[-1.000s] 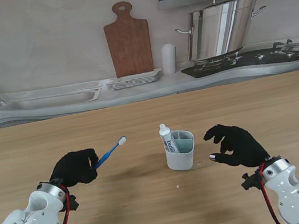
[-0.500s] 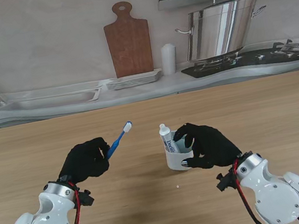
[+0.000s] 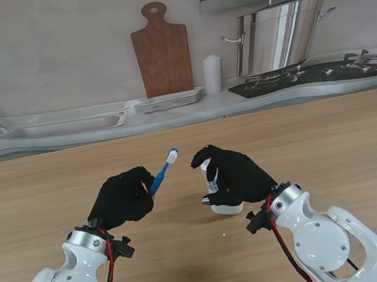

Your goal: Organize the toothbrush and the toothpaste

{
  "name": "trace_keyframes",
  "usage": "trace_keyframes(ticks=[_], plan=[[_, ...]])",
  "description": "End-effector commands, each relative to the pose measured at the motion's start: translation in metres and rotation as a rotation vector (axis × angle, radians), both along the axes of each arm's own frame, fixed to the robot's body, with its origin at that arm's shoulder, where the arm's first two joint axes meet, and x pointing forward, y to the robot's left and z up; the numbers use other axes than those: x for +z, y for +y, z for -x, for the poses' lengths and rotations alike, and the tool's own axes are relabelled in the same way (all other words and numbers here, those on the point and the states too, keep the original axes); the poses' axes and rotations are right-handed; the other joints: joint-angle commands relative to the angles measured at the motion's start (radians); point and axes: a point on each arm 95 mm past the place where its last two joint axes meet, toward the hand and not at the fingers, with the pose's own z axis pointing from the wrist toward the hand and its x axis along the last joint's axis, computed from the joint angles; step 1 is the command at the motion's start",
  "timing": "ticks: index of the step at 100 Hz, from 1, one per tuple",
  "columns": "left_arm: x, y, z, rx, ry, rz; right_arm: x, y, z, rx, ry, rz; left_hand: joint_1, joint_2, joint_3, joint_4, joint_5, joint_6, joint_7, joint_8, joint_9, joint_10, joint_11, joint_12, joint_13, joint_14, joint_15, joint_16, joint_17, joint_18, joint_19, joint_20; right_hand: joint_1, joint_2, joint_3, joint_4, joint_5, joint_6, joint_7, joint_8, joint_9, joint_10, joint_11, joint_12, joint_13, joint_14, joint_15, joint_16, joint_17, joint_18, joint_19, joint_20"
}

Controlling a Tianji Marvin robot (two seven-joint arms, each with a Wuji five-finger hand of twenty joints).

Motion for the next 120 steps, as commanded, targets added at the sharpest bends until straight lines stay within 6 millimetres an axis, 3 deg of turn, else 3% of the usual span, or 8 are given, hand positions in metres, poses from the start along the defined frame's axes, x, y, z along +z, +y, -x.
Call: trace_keyframes(ticks=[1, 27, 43, 58, 83, 120], plan=[[0.003, -0.007, 0.001, -0.028, 0.002, 0.020, 0.000, 0.007, -0.002, -0.001, 0.003, -0.009, 0.074, 0.024, 0.089, 0.018, 0.072, -0.051, 0.048, 0.006, 0.071, 0.071, 0.000, 0.012, 0.018, -0.006, 0.048, -0.009, 0.030, -0.020, 0.219, 0.005, 0.020, -0.035, 0.029, -0.026, -0.058, 0.009, 0.020, 0.010, -0.007, -0.039, 0.030, 0.016, 0.012, -0.034, 0.021, 0.014, 0.009, -0.019, 0.022, 0.004], [-0.001, -0.015, -0.001, -0.069, 0.014, 0.042, -0.002, 0.021, -0.013, -0.020, 0.063, -0.061, 0.076, 0.020, 0.088, 0.011, 0.074, -0.049, 0.047, 0.005, 0.073, 0.070, -0.002, 0.012, 0.018, -0.008, 0.049, -0.011, 0.031, -0.022, 0.220, 0.004, 0.032, -0.050, 0.047, -0.032, -0.083, 0.009, 0.039, 0.011, -0.020, -0.041, 0.063, 0.028, 0.017, -0.044, 0.056, 0.018, 0.016, -0.027, 0.042, 0.005], [-0.006, -0.019, -0.004, -0.092, 0.025, 0.051, -0.004, 0.028, -0.017, -0.024, 0.074, -0.061, 0.077, 0.015, 0.088, 0.008, 0.074, -0.049, 0.047, 0.006, 0.074, 0.071, -0.003, 0.011, 0.018, -0.013, 0.047, -0.014, 0.032, -0.029, 0.221, 0.003, 0.040, -0.025, 0.039, -0.026, -0.181, 0.064, 0.057, 0.009, -0.060, -0.039, 0.099, 0.042, 0.019, -0.056, 0.081, 0.018, 0.020, -0.039, 0.062, 0.013], [-0.009, -0.025, -0.006, -0.111, 0.031, 0.056, -0.005, 0.033, -0.018, -0.025, 0.075, -0.074, 0.077, 0.015, 0.089, 0.005, 0.076, -0.046, 0.044, 0.002, 0.075, 0.070, -0.004, 0.010, 0.018, -0.015, 0.048, -0.017, 0.032, -0.034, 0.222, 0.003, 0.066, -0.011, 0.041, -0.019, -0.210, 0.091, 0.085, 0.007, -0.063, -0.044, 0.148, 0.062, 0.037, -0.080, 0.111, 0.017, 0.041, -0.057, 0.079, 0.014], [-0.012, -0.032, -0.011, -0.120, 0.042, 0.059, -0.006, 0.039, -0.014, -0.009, 0.095, -0.111, 0.076, 0.013, 0.090, 0.003, 0.077, -0.046, 0.042, 0.001, 0.075, 0.070, -0.003, 0.011, 0.018, -0.015, 0.050, -0.020, 0.032, -0.035, 0.225, 0.003, 0.105, -0.005, 0.051, -0.016, -0.140, 0.110, 0.128, 0.019, 0.008, -0.033, 0.189, 0.090, 0.116, -0.123, 0.158, 0.016, 0.115, -0.076, 0.091, 0.023], [-0.016, -0.034, -0.020, -0.120, 0.061, 0.059, -0.008, 0.045, -0.009, 0.003, 0.121, -0.150, 0.080, 0.012, 0.091, 0.001, 0.077, -0.046, 0.042, 0.002, 0.074, 0.074, -0.002, 0.011, 0.018, -0.013, 0.052, -0.022, 0.032, -0.036, 0.227, 0.001, 0.161, 0.052, 0.055, -0.003, -0.031, 0.162, 0.162, 0.045, 0.103, -0.012, 0.179, 0.101, 0.214, -0.132, 0.162, 0.001, 0.213, -0.061, 0.085, 0.041]])
